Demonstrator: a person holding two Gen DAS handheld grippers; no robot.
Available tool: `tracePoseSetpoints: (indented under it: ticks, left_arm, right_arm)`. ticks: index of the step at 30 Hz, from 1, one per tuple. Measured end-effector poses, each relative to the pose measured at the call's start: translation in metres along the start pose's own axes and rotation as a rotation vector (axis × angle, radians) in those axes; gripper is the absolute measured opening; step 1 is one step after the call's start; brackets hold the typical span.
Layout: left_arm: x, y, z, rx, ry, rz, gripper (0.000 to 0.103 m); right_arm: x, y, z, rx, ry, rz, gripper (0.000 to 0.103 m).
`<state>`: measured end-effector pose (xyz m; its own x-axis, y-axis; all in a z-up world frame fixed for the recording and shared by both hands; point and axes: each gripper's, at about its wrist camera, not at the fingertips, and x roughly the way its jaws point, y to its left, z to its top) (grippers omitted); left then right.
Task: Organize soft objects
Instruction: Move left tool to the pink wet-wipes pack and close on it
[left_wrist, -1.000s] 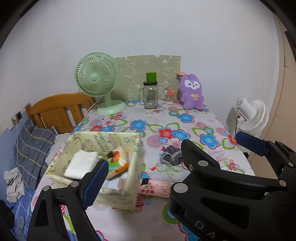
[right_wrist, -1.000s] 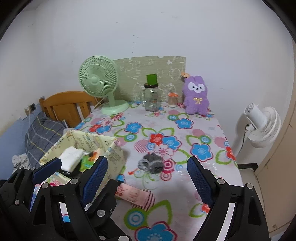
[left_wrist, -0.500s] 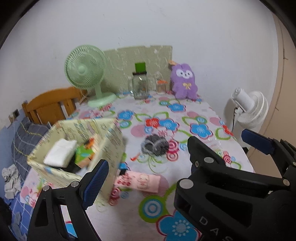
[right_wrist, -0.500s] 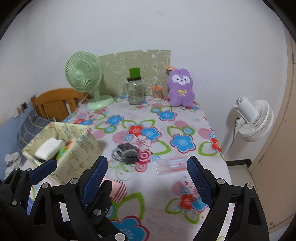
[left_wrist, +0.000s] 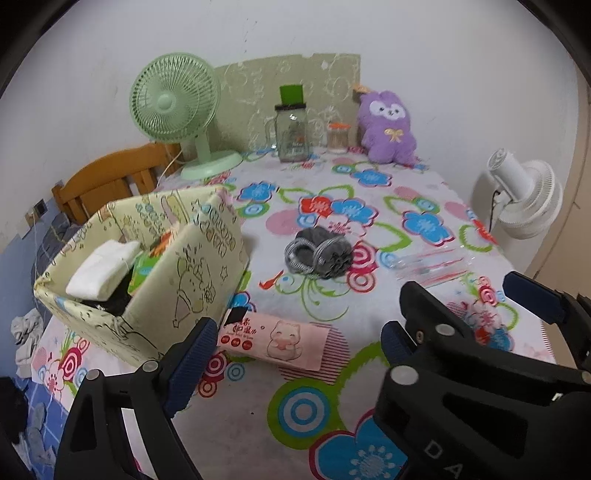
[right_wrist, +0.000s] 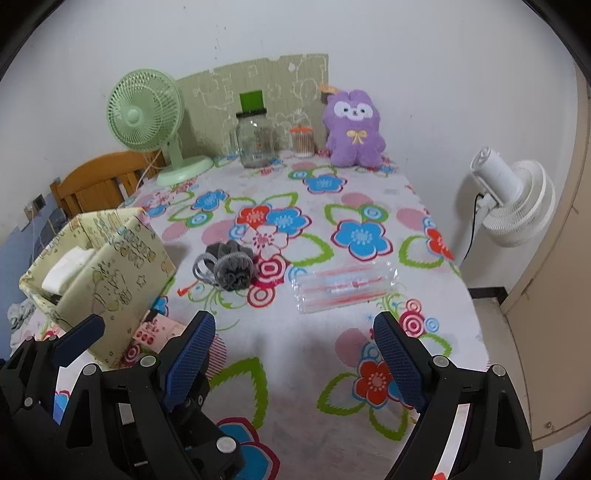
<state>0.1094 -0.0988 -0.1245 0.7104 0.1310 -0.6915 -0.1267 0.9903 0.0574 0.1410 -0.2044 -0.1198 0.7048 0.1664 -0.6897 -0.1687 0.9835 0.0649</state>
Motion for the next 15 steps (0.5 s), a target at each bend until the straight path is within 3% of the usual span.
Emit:
tracePoseSetpoints:
  ticks: [15]
  left_arm:
    - [0.044, 0.004, -0.015, -0.065, 0.187, -0.021, 0.091]
  right_arm:
    - [0.041, -0.001, -0.01, -0.005, 0.087, -0.013, 0.09]
